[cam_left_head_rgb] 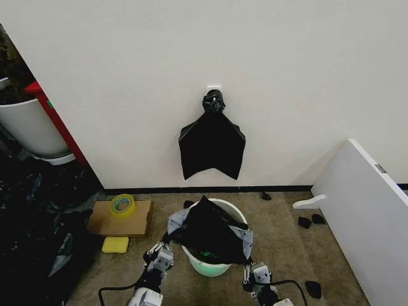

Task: Place the garbage bag over the trash bin.

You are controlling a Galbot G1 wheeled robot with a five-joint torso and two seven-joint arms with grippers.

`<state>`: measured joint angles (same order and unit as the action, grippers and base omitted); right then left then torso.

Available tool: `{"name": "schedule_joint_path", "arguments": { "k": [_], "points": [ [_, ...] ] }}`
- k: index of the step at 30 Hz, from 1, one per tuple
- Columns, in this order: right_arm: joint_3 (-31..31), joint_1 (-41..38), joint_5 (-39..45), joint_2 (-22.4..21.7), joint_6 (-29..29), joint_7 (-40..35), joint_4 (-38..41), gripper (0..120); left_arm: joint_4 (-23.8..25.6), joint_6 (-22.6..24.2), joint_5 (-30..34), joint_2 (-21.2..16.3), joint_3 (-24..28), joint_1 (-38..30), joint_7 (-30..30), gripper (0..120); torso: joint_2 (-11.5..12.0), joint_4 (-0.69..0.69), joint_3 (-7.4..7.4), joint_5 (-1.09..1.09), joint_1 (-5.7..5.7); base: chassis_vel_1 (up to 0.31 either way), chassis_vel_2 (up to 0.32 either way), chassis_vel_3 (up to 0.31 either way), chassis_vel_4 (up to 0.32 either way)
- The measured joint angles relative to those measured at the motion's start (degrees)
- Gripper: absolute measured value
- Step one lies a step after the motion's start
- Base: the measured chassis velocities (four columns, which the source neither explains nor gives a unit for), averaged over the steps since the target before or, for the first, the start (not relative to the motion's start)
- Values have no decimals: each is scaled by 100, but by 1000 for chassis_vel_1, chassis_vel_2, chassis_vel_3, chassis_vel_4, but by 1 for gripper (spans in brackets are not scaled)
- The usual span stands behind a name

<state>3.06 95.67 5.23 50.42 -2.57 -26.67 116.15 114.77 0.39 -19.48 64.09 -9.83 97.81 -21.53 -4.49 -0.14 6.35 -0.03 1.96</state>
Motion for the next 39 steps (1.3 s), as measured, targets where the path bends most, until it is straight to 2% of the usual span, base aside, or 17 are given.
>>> {"name": "schedule_joint_path", "arguments": {
  "k": [5,7,17,21,23,26,27,28,31,39],
  "points": [
    [1,328,44,-225,126,57,225,0,32,97,-15,-85,10,71,-56,0,0,-2,0,0,0,0,0,0,0],
    [-26,448,328,-382,327,29,538,0,108,137,-9,-180,-15,130,-103,0,0,0,1,-1,0,0,0,0,0],
    [-250,106,732,-325,34,30,771,0,470,-208,672,-156,-138,-84,-49,0,0,-1,1,0,1,0,0,0,0],
    [-217,246,1476,-551,871,-348,1391,0,826,320,1148,-375,24,139,-294,0,0,0,1,-2,1,0,0,0,0],
    [-188,277,1628,-575,1074,-448,1488,0,872,457,1216,-413,64,179,-369,0,0,0,1,-1,1,0,0,0,0],
    [-48,316,2278,-598,1912,-861,1729,0,1080,1242,1764,-551,319,300,-878,0,0,-1,0,-1,1,0,0,0,0],
    [-31,307,2341,-596,2020,-901,1730,0,1127,1397,1935,-576,370,316,-978,0,0,-1,1,-2,1,0,0,0,0],
    [-31,307,2341,-596,2020,-901,1730,0,1127,1397,1935,-576,370,316,-978,0,0,-1,1,-2,1,0,0,0,0],
    [-18,150,2272,-582,2193,-927,1497,0,1199,1855,2527,-658,566,304,-1275,0,0,1,1,1,1,0,0,0,0],
    [-112,29,1719,-480,2140,-808,934,0,741,2121,2699,-586,1001,-50,-1288,0,0,-1,1,0,1,0,0,0,0]
  ]
}}
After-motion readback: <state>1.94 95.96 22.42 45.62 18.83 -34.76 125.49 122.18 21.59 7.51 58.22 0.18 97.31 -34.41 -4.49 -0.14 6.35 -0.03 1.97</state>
